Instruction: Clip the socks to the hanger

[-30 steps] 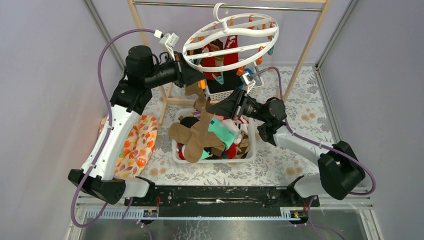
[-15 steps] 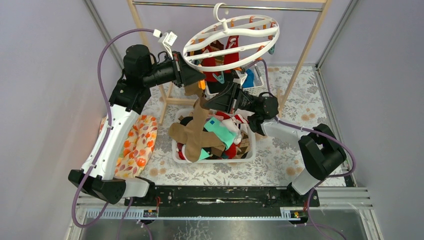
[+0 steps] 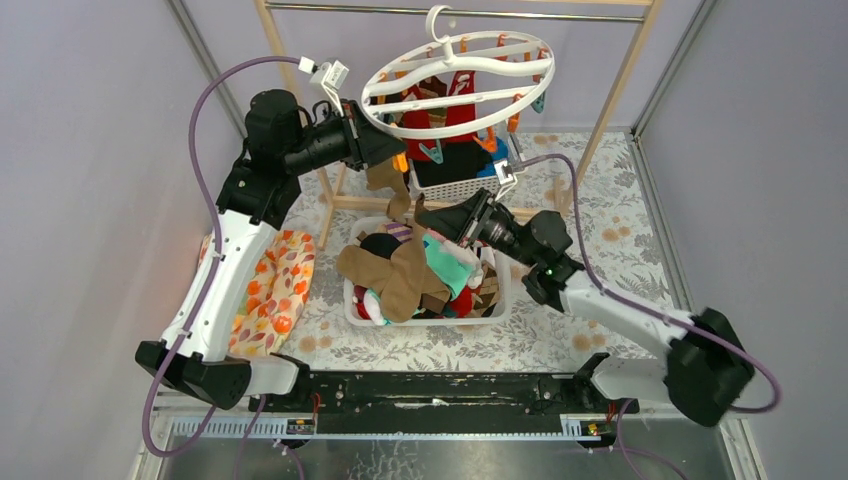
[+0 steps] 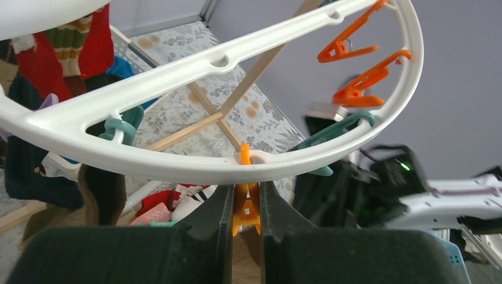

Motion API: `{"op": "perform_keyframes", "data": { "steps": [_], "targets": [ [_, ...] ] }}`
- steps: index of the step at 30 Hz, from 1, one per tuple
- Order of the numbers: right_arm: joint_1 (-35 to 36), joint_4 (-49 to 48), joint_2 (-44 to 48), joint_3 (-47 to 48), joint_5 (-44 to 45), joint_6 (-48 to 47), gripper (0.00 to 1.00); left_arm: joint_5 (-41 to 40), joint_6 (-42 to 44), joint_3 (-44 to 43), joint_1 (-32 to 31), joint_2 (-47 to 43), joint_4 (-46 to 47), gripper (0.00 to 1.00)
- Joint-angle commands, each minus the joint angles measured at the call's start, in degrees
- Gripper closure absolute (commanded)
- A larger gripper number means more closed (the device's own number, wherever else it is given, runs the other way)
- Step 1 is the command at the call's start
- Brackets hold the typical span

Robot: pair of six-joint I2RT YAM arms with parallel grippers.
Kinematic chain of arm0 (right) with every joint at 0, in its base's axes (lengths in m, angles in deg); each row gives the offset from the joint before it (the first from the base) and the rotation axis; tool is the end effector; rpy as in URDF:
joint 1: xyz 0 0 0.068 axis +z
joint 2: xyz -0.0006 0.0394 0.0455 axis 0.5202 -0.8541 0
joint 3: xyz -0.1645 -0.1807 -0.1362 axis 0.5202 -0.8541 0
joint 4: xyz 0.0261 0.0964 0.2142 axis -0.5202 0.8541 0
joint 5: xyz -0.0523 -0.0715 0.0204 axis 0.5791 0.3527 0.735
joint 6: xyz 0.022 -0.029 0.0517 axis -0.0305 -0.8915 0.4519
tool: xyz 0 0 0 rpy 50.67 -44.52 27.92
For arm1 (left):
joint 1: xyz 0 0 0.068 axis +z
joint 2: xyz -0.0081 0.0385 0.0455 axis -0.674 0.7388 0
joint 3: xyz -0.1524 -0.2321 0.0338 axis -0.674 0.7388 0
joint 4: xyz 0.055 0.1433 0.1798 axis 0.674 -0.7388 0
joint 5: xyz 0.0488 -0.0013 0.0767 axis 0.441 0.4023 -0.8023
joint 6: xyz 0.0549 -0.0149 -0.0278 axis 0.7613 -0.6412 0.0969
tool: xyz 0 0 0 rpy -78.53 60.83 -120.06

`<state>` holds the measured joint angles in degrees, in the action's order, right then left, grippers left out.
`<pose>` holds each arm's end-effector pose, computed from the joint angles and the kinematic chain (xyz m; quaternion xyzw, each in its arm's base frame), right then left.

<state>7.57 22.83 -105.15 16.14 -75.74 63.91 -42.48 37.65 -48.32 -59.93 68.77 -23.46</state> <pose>0.1966 0.1877 0.3570 -0.1018 0.5468 0.7076 0.4358 0.2358 -0.1060 0.4829 0.1550 0.7250 -0.4652 0.4836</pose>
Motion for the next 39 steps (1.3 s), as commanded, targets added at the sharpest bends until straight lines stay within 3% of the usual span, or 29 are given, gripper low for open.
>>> {"op": "perform_keyframes", "data": {
  "steps": [1,4,12,21,39],
  "targets": [
    [10.5,28.5,11.7,2.3,30.5,-25.5,1.0,-5.8,0.3,0.3,-0.4,-1.7,1.0,1.0],
    [15.2,34.7,12.6,5.0,40.9,-31.7,1.0,-8.1,0.2,0.8,-1.6,-1.5,1.0,1.0],
    [18.5,38.5,7.9,14.2,47.0,-41.4,1.0,-9.4,0.3,1.4,-3.8,-0.9,0.5,1.0],
    [18.6,42.8,3.5,23.8,45.2,-48.1,1.0,-9.6,0.6,1.7,-4.4,-0.4,0.5,1.0],
    [18.7,45.2,1.4,29.2,42.0,-49.3,1.0,-10.8,2.7,1.6,-5.3,-0.3,0.8,1.0]
  ]
}}
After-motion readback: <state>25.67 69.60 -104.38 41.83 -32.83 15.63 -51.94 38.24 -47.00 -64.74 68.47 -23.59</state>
